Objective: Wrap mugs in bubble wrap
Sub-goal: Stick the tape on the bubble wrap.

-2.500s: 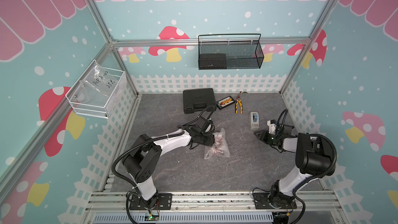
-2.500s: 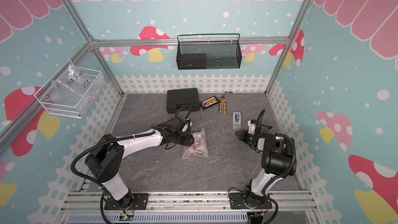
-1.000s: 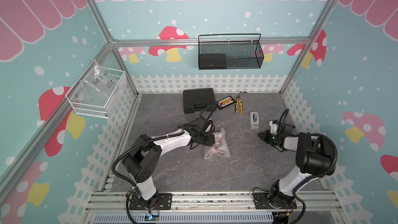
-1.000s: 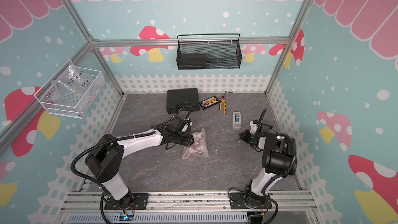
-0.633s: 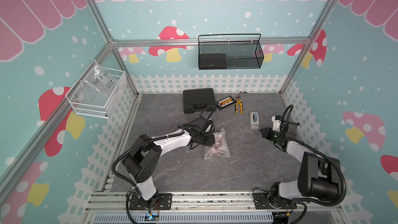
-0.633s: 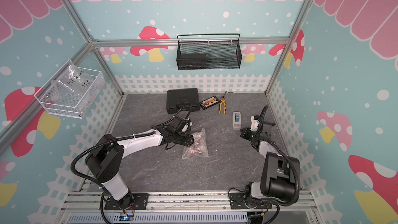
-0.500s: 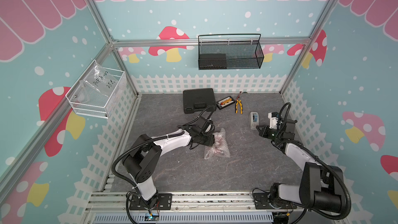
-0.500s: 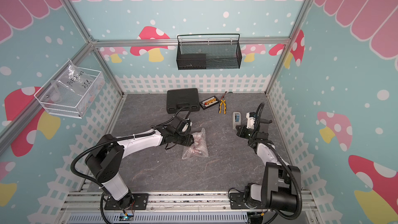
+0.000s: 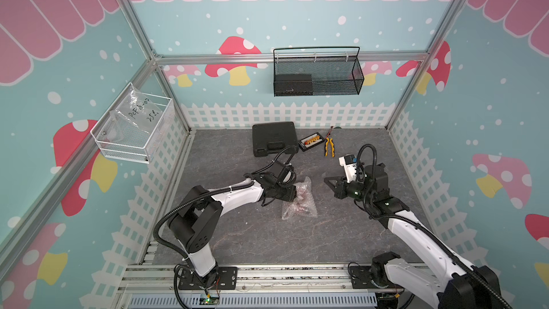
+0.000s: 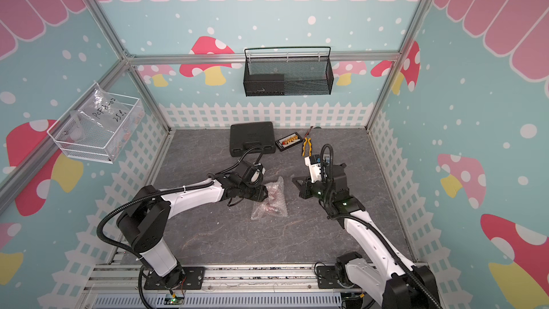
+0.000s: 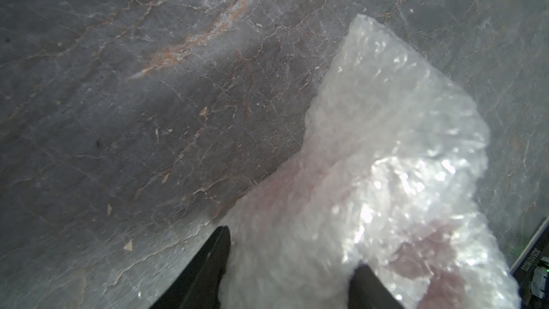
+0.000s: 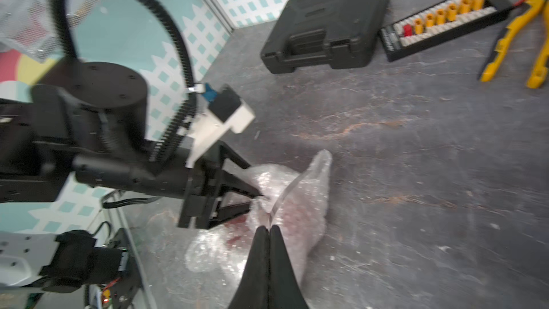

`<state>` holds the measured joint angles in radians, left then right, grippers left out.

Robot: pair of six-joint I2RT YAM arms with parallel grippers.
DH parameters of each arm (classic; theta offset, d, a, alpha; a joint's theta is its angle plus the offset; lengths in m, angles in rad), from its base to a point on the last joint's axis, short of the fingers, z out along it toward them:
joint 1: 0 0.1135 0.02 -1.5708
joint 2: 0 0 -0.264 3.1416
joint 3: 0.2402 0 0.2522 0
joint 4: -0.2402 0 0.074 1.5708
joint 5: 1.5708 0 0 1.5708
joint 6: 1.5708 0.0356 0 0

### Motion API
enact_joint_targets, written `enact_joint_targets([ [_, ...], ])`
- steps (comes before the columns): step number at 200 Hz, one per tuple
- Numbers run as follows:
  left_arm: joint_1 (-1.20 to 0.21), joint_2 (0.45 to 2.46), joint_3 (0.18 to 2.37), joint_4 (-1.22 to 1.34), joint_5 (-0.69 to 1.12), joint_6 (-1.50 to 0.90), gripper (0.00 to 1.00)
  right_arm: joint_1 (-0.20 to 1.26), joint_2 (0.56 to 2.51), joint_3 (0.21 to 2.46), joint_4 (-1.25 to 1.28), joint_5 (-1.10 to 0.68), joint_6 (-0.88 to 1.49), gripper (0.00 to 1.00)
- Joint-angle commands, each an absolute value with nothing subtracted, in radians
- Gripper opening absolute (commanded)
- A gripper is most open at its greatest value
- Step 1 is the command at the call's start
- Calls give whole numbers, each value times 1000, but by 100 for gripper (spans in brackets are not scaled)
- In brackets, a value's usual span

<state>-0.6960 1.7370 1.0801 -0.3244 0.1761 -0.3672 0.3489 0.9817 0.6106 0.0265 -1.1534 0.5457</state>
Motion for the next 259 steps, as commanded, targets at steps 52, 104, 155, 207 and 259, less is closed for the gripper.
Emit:
enact_joint_targets([
  [52,-703,1699,1050,-288,187,-377,55,630,1071,518,537,-1050,933,0],
  [104,-703,1694,1035,-258,196,-388,55,685,1179,474,650,-972,986,0],
  [155,-703,1686,1021,-253,199,-388,55,663,1273,472,672,-921,981,0],
  [207,-703,1680,1024,-253,182,-383,55,669,1064,556,367,-943,853,0],
  [259,-703,1685,1031,-258,169,-385,55,727,904,535,148,-917,846,0],
])
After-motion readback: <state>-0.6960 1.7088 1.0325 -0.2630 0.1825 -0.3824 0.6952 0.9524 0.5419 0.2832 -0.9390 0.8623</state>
